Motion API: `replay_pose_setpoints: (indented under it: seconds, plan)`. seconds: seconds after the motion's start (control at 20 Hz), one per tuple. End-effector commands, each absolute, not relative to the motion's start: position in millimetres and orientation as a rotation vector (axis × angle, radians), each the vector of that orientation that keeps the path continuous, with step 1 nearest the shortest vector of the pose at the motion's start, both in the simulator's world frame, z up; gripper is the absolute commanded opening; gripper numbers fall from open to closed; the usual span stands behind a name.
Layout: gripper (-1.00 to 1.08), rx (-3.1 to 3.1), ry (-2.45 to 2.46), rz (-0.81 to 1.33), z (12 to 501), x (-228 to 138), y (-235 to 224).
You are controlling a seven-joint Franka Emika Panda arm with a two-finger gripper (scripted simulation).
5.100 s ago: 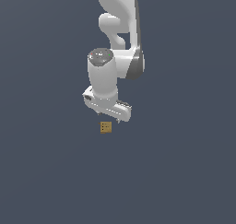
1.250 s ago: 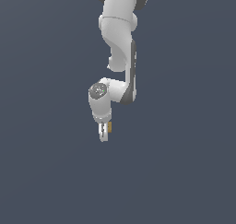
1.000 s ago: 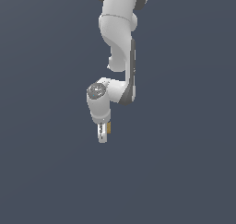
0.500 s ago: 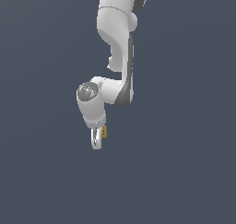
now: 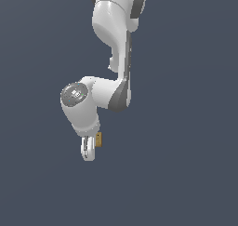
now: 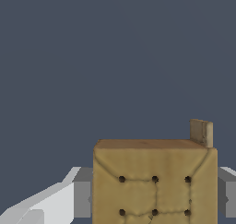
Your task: Pick up the object and move it to a goal position.
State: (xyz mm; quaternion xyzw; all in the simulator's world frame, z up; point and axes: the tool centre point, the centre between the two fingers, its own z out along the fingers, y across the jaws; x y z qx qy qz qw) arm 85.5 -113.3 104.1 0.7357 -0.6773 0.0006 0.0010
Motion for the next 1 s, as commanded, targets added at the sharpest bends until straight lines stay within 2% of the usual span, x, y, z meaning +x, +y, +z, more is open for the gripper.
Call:
replay_pose_setpoints:
  seconds: [0.0,0.45,0.95]
  plan:
    - [-1.0,2.31,-2.126,0.002,114.0,96.9,-117.4]
    - [-1.0,2.311,-2.127,0.0,134.6,123.1,-126.5]
    - [-1.0,2.311,-2.128,0.0,140.9,131.8,-129.4]
